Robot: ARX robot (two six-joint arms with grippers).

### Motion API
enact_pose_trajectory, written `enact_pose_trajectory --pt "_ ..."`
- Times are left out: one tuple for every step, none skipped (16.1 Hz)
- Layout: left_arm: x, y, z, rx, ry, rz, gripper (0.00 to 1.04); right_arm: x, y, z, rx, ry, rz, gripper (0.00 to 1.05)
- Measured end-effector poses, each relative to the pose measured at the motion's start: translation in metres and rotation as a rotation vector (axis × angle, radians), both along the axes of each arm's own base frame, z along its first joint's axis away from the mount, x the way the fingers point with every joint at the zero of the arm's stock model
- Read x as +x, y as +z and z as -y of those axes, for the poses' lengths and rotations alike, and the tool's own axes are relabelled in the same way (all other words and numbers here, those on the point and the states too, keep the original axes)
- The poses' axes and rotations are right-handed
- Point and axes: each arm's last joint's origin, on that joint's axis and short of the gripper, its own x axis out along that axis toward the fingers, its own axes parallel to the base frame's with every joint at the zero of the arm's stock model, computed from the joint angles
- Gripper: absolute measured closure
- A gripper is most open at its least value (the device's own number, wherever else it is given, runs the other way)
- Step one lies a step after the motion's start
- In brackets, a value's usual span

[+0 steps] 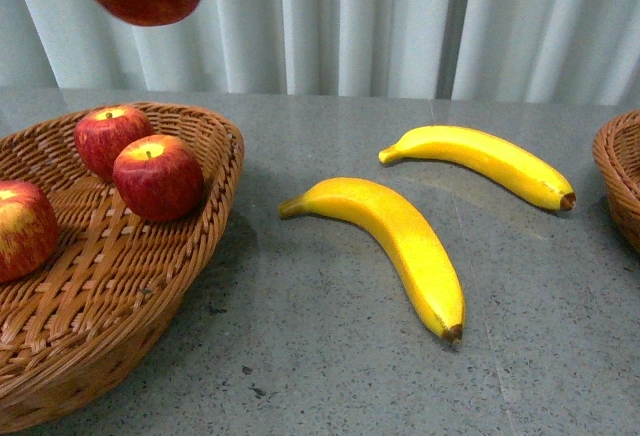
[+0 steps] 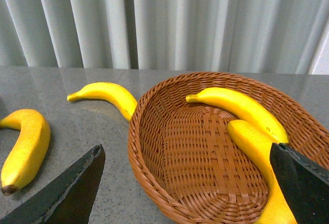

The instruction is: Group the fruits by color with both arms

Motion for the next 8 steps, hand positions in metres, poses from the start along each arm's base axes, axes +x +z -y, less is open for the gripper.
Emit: enact_pose_trajectory --pt "-0.011 -0.006 -0.005 -0.032 0.029 -0.012 0.38 0.0 0.0 0.0 0.0 0.0 0.0 0.07" --pt "-0.022 -0.019 -0.006 -0.058 0.042 -0.051 0.38 0.0 0.0 0.0 0.0 0.0 0.0 0.07" --pt "-0.028 -0.035 -0.006 -0.077 0.053 -0.095 0.38 0.0 0.0 0.0 0.0 0.0 0.0 0.07" --pt "-0.034 -0.051 -0.007 -0.091 0.081 -0.127 0.38 0.0 0.0 0.0 0.0 0.0 0.0 0.07" --pt "-0.039 -0.06 -0.008 -0.094 0.11 -0.146 0.38 0.0 0.0 0.0 0.0 0.0 0.0 0.07" --pt "-0.043 -0.064 -0.009 -0.102 0.139 -0.142 0.38 0.0 0.0 0.0 0.0 0.0 0.0 0.07" --pt "-0.045 -0.063 -0.01 -0.11 0.155 -0.133 0.38 0.0 0.0 0.0 0.0 0.0 0.0 0.07" --pt "-0.047 -0.06 -0.01 -0.126 0.166 -0.12 0.33 0.0 0.0 0.0 0.0 0.0 0.0 0.07"
